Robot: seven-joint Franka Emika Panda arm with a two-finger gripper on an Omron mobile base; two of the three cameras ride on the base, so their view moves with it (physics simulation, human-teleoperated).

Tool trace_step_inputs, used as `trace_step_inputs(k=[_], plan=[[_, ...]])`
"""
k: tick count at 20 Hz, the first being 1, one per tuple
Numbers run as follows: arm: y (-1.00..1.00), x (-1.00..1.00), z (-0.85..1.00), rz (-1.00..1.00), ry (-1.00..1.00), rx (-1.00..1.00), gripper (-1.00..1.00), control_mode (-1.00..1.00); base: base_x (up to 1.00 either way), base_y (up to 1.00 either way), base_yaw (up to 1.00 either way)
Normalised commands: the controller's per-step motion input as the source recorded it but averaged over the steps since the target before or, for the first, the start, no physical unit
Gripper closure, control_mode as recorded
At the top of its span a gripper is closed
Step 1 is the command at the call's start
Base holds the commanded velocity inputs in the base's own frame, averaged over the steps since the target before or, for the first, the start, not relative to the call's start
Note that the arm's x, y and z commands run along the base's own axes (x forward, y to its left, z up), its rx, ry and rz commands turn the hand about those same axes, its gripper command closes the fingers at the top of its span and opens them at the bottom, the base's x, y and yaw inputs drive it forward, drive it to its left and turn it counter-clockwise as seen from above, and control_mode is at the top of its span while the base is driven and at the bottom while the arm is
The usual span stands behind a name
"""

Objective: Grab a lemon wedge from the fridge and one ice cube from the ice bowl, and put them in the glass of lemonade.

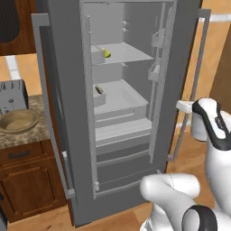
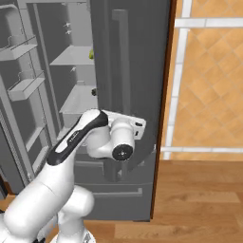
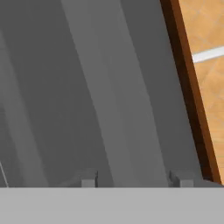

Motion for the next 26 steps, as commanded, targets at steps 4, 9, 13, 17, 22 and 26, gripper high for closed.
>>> trace_step_inputs(k=[4, 9, 13, 17, 22, 26], plan=[[-1.0, -0.75, 0.0, 0.0, 0.07, 0.0, 1.0, -1.0, 0.0, 0.0, 0.0], [-1.0, -0.48, 0.0, 0.0, 0.12, 0.0, 1.0, -1.0, 0.0, 0.0, 0.0], [-1.0, -0.07, -0.04, 0.0, 0.16, -0.02, 1.0, -1.0, 0.0, 0.0, 0.0], [-0.67, -0.72, 0.03, 0.03, 0.01, -0.03, 1.0, -1.0, 0.0, 0.0, 0.0], [0.51, -1.0, 0.17, 0.11, -0.06, -0.22, 1.0, -1.0, 0.0, 0.0, 0.0], [1.0, -0.61, 0.23, 0.13, 0.0, -0.51, 1.0, -1.0, 0.0, 0.0, 0.0]])
